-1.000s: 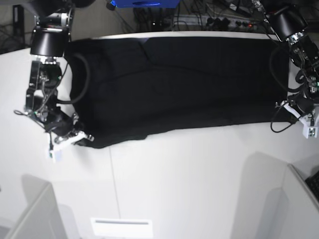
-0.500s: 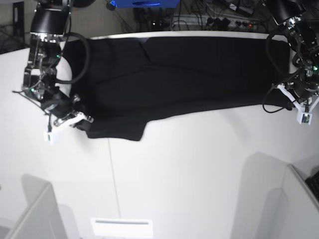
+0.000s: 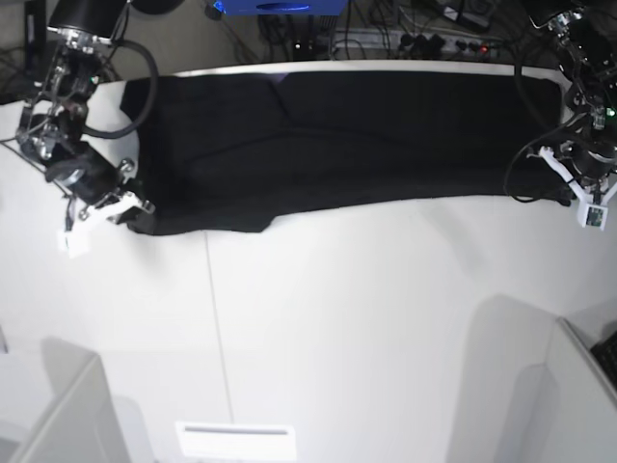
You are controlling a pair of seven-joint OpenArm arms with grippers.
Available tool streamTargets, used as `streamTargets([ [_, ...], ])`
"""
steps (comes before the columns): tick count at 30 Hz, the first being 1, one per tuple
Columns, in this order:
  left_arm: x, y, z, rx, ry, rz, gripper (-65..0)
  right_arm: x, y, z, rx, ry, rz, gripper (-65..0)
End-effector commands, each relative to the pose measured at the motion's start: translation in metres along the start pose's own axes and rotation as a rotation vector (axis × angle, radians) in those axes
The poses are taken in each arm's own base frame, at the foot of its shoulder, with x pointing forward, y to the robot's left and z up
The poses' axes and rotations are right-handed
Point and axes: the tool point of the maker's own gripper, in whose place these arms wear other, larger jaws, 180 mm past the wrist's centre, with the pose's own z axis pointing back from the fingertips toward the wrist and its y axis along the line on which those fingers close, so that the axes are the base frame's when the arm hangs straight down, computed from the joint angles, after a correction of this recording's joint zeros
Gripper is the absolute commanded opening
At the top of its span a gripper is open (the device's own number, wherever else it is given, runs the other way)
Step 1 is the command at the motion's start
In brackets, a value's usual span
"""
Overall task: Fold the T-shirt properly
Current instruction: 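Lift the hem with both grippers and fold it onto the collar, then lay the folded edge down and open both grippers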
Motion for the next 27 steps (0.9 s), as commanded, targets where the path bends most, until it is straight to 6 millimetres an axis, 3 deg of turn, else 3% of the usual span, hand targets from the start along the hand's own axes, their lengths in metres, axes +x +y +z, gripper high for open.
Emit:
streamTargets([
  [1,0.01,0.007,0.006,0.022,-0.037,-0.008,-65.0,0.012,0.003,0.008,0.007,-0.041,0.022,-65.0],
  [5,0.005,-0.006,0.008,-0.049,-0.046,0.017,-65.0,0.005,-0.002,0.019,-0.013,-0.032,0.024,-65.0],
  [11,-0.004,-0.012,0.009,-0.074,-0.03,0.023,-65.0,-0.019,0.009,0.027,0.059,0.01,-0.025,-65.0],
  [22,-0.027,0.007,0.02,-0.027,0.023,0.019,-65.0,-0.035,0.01,0.035,0.069,0.043,-0.037,-65.0],
  [27,-0.032,0.007,0.021,-0.028,0.036,0.012,-65.0,-0.026,0.007,0.047,0.103,0.018,-0.101,-65.0],
])
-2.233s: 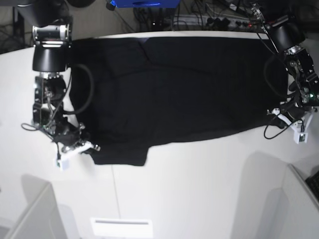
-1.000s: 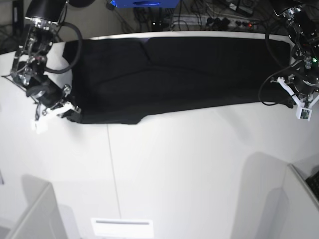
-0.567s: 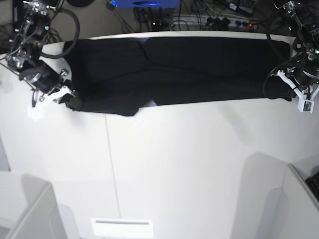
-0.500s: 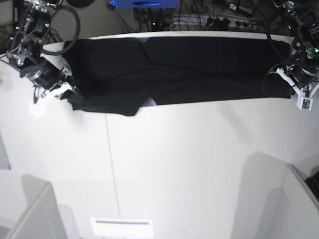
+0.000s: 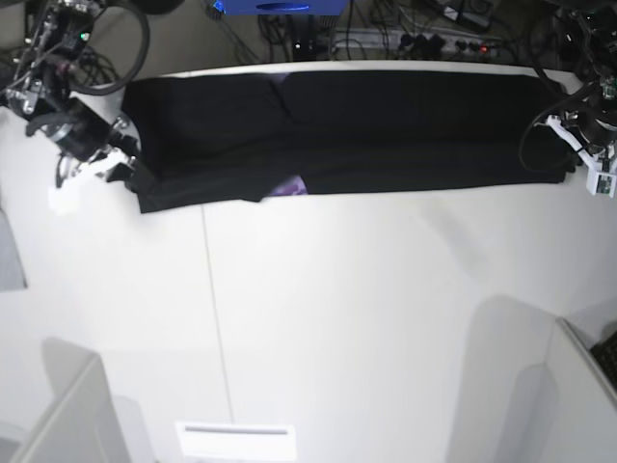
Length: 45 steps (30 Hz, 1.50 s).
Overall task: Fold the T-shirt properly
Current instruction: 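Lay the folded edge down and open both grippers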
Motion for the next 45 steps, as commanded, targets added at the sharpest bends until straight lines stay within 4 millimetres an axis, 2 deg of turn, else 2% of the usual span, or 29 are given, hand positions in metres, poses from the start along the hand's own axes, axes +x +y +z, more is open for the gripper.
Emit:
streamTargets([
  [1,0.006,0.006,0.006,0.019,-0.021,-0.023,-65.0,0.011,0.006,0.007,0.024,-0.031,0.014,-65.0],
  [4,-0.001,0.006,0.009,0.019,-0.002,-0.032,-65.0,0.011,0.002,0.014,0.021,-0.021,0.002,-65.0],
  [13,-0.023,0.0,0.012,-0.007,0.053,-0.077,-65.0,-0.012,-0.013,0.019,-0.021,0.028,-0.036,-65.0],
  [17,-0.023,0.0,0.012,-0.006,0.054,-0.079,-65.0,-0.015,-0.015,0.019,-0.027,0.038,-0.04,-65.0],
  [24,-0.028,-0.001,0.012,-0.01,0.068,-0.082,-65.0,-0.031,-0.04,0.014,-0.165,0.058,-0.032,-65.0],
  [33,-0.03,0.001,0.013,-0.002,0.076,-0.088,-65.0,-0.036,-0.045,0.013,-0.196,0.064,-0.037,-65.0],
  [39,-0.029,0.001,0.013,-0.002,0.074,-0.087,-65.0,-0.051,-0.056,0.009,-0.204,0.125,-0.089,-65.0],
  [40,-0.029,0.001,0.013,-0.002,0.074,-0.087,-65.0,-0.051,-0.059,0.009,-0.208,0.125,-0.096,-64.1],
  [41,-0.029,0.001,0.013,-0.002,0.074,-0.087,-65.0,-0.051,-0.06,0.009,-0.211,0.123,-0.099,-57.0],
  [43,-0.03,0.002,0.013,-0.001,0.076,-0.087,-56.6,-0.052,-0.061,0.01,-0.213,0.125,-0.101,-44.3],
  [45,-0.031,0.002,0.013,-0.001,0.078,-0.086,-45.1,-0.052,-0.061,0.01,-0.215,0.124,-0.1,-32.9],
])
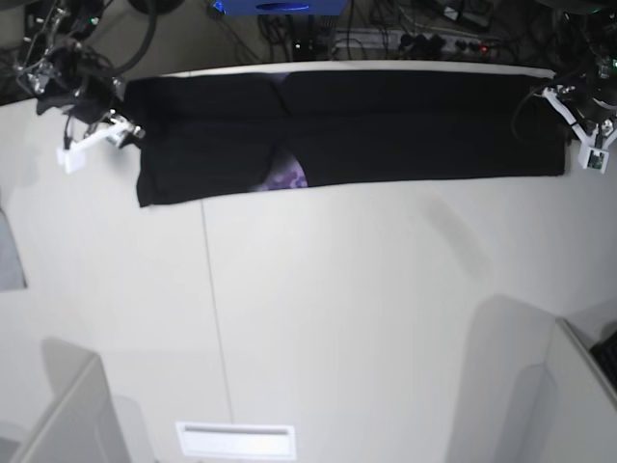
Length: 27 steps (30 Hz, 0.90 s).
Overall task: Fold the T-shirt properly
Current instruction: 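Lay the folded edge down and open both grippers, then lift both grippers away from the folded shirt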
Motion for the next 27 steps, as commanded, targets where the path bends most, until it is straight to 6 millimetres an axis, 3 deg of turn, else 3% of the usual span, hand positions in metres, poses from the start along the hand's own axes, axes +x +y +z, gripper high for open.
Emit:
streamTargets([
  [1,0.006,0.007,0.005,0.019,-0.019,-0.02,-40.3,0.007,0.001,0.005,0.007,-0.026,0.017,-29.4],
  [4,0.007,0.01,0.007,0.027,-0.023,-0.016,-25.5,0.008,0.001,0.006,0.004,-0.027,0.014,-27.0],
  [6,0.008,0.019,0.011,0.051,-0.036,0.008,-20.9,0.014,-0.002,0.008,-0.005,-0.057,0.009,-28.5],
  [8,0.007,0.033,0.018,0.089,-0.048,0.031,-20.7,0.022,-0.011,0.016,-0.026,-0.109,0.0,-30.8],
  [11,0.005,0.045,0.025,0.124,-0.057,0.053,-29.9,0.03,-0.004,0.021,-0.006,-0.153,0.068,-38.1],
  [13,0.0,0.036,0.022,0.094,-0.05,0.038,-46.7,0.029,0.004,0.021,0.025,-0.157,0.149,-48.9],
  [14,-0.003,0.031,0.02,0.077,-0.049,0.032,-58.1,0.029,0.007,0.02,0.039,-0.156,0.188,-57.0],
  [15,-0.006,0.027,0.018,0.066,-0.044,0.033,-65.0,0.026,0.011,0.018,0.056,-0.147,0.217,-65.0],
  [23,-0.007,0.014,0.005,0.045,-0.058,0.114,-65.0,0.001,0.05,-0.008,0.157,-0.055,0.267,-65.0],
  [27,-0.014,0.004,-0.009,0.073,0.011,0.045,-65.0,0.003,0.042,-0.021,0.042,-0.04,0.279,-65.0],
])
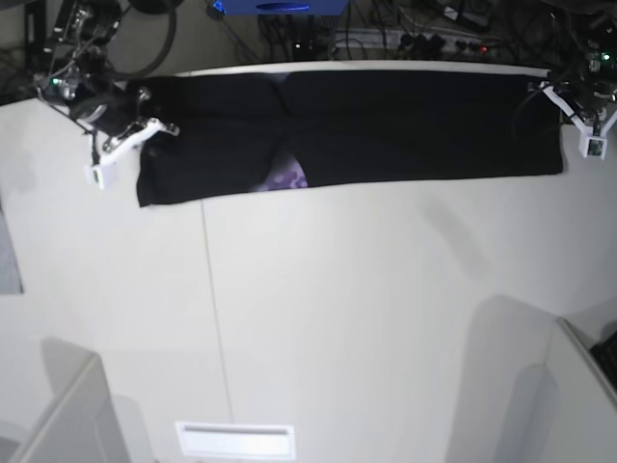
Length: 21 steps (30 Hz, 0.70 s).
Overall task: Fold the T-shirt properly
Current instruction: 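Lift both grippers away from the folded shirt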
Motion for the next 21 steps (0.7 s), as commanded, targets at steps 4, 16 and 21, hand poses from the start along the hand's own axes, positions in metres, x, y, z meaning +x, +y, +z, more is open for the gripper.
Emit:
streamTargets([
  [4,0.008,-0.02,-0.015,-0.01,-0.038,-0.084,-65.0,0.01,-0.003,-0.007,-0.087,-0.023,0.051,-65.0],
  [16,0.0,-0.054,-0.054,-0.076,0.063,-0.138,-65.0,0.0,-0.073,-0.046,-0.225,0.035,-0.022,-65.0],
  [21,0.024,-0.074,-0.069,-0.085,0.041,-0.11,-65.0,0.016,-0.094,-0.049,-0.256,0.023,-0.028,-65.0],
])
